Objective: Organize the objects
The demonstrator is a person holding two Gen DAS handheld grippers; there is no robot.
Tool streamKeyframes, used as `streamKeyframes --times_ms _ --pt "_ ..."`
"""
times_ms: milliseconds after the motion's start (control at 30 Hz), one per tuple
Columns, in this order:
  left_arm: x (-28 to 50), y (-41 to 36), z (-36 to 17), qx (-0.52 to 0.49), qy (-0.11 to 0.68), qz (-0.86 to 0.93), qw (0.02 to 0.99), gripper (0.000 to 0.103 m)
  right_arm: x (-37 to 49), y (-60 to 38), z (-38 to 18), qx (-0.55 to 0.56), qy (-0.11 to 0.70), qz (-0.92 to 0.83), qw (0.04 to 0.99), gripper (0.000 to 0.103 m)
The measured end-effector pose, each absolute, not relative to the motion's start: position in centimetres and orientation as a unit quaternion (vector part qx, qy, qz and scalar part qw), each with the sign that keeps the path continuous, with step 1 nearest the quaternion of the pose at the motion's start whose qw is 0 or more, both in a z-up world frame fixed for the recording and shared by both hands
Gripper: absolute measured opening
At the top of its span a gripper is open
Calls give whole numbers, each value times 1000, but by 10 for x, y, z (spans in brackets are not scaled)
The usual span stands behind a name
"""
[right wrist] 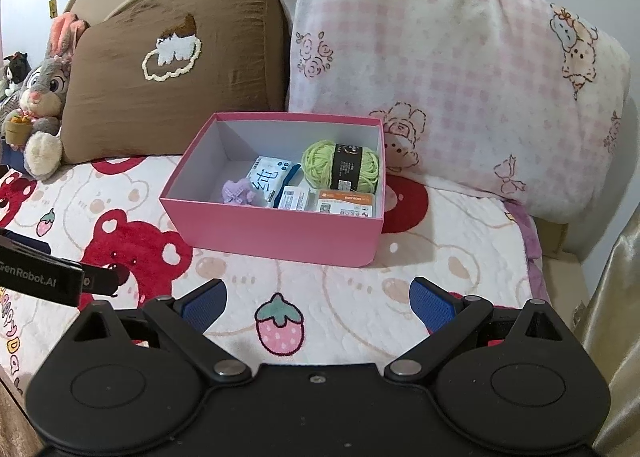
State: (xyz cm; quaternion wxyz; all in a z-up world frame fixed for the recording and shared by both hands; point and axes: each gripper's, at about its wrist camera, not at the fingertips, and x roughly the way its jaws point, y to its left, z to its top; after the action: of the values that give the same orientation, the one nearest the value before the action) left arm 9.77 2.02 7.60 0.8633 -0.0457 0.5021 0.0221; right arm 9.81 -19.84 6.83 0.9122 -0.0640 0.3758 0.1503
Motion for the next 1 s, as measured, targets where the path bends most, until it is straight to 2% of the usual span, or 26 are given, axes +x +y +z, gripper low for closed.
streamKeyframes --times_ms 1000 --pt "103 21 65 -43 514 36 856 103 102 -205 63 -59 389 137 909 100"
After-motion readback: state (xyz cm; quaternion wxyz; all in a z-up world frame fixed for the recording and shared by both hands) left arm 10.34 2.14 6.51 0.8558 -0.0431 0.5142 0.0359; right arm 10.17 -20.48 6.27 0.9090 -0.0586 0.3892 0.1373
